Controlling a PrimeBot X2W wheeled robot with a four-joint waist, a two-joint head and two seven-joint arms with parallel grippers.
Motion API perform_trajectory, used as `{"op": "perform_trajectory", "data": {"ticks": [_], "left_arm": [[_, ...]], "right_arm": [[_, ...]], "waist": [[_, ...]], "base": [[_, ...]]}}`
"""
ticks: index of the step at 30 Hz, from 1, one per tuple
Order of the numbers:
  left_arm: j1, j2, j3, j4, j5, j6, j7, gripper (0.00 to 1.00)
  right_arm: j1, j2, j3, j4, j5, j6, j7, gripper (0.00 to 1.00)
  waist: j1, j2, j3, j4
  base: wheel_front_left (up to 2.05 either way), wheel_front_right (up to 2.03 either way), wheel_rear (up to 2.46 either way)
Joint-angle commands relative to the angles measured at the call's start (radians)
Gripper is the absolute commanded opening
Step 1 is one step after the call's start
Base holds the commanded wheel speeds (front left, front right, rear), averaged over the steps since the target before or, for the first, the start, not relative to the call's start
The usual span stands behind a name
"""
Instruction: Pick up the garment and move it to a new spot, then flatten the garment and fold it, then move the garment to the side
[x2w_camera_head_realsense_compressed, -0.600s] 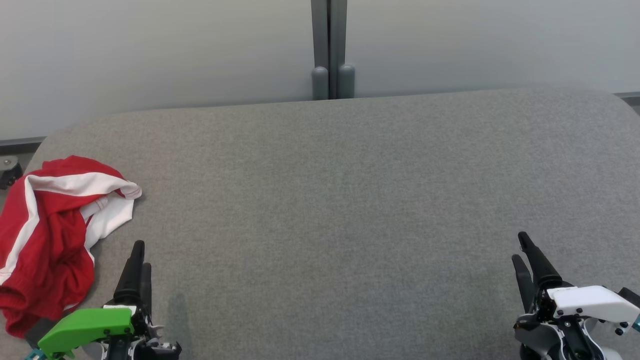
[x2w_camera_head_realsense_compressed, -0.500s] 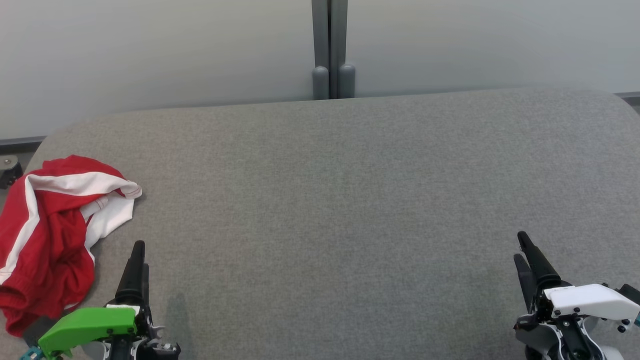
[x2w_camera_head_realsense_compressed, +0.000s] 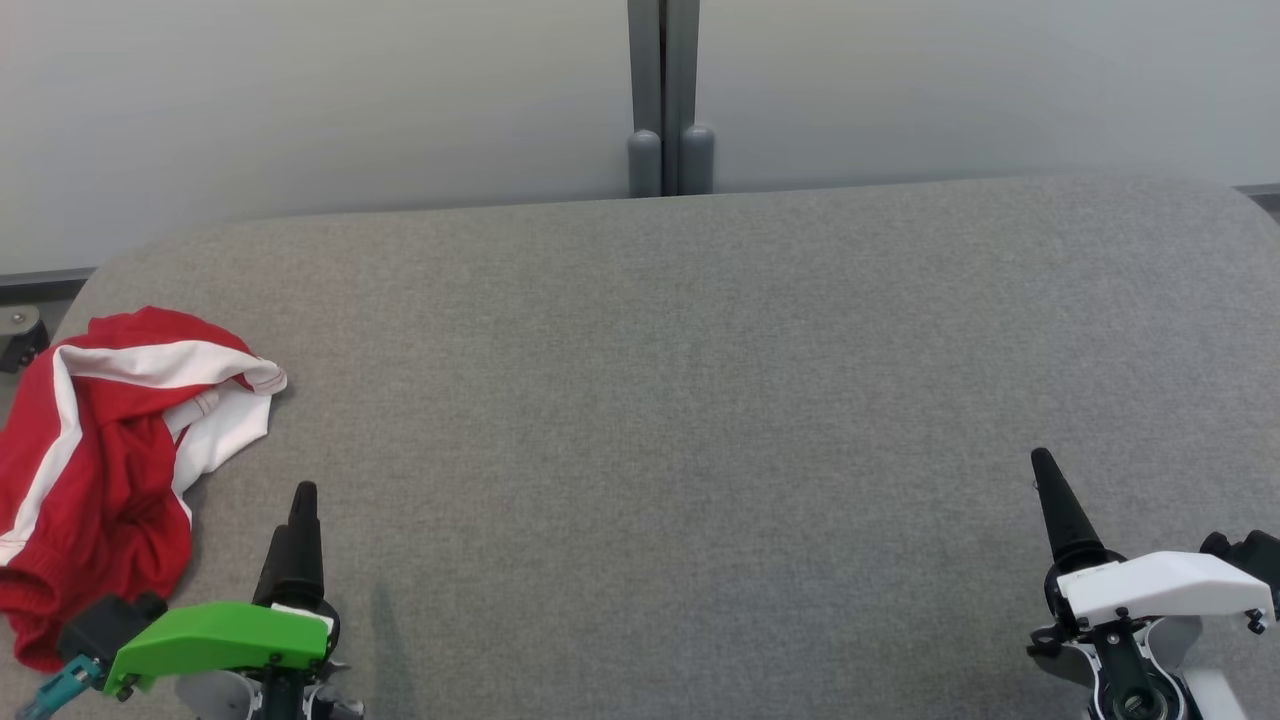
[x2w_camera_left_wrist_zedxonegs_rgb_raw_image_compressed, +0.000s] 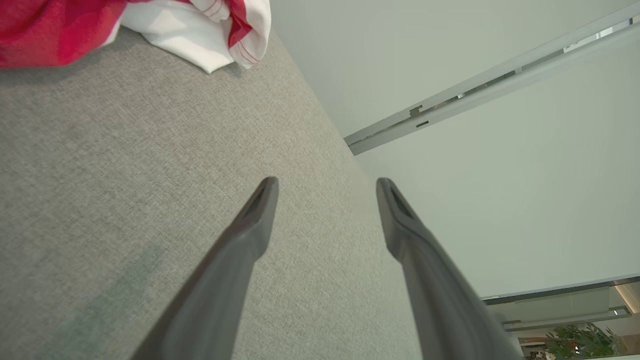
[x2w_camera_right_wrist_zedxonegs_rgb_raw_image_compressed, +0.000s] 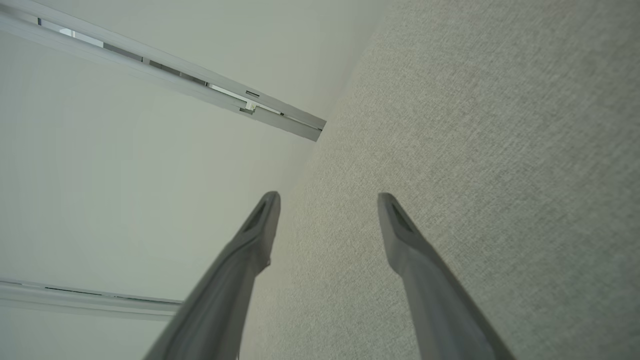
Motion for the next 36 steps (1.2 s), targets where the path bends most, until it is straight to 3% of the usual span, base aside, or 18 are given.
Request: {"op": "perform_trajectory", "data": {"ticks": [1,11,36], "left_arm": [[-0.036,0.015,-0.009,-0.008,0.053,0.008,-0.011,1.00],[-0.034,0.026,-0.045,0.016,0.213,0.048,-0.049,1.00],[-0.035,0.084,-0.181,0.063,0.565,0.093,-0.133,1.00]], "right_arm": [[-0.026,-0.008,0.002,-0.020,-0.050,0.000,-0.013,1.00],[-0.030,-0.006,0.014,-0.010,-0.231,0.000,-0.052,1.00],[-0.045,-0.005,0.045,0.053,-0.616,0.000,-0.136,1.00]], "waist": [[-0.0001,-0.0001,0.000,0.001],[-0.0001,-0.0001,-0.002,0.002],[-0.0001,-0.0001,-0.007,0.006]], "base": [[0.00,0.00,0.00],[0.00,0.00,0.00],[0.00,0.00,0.00]]}}
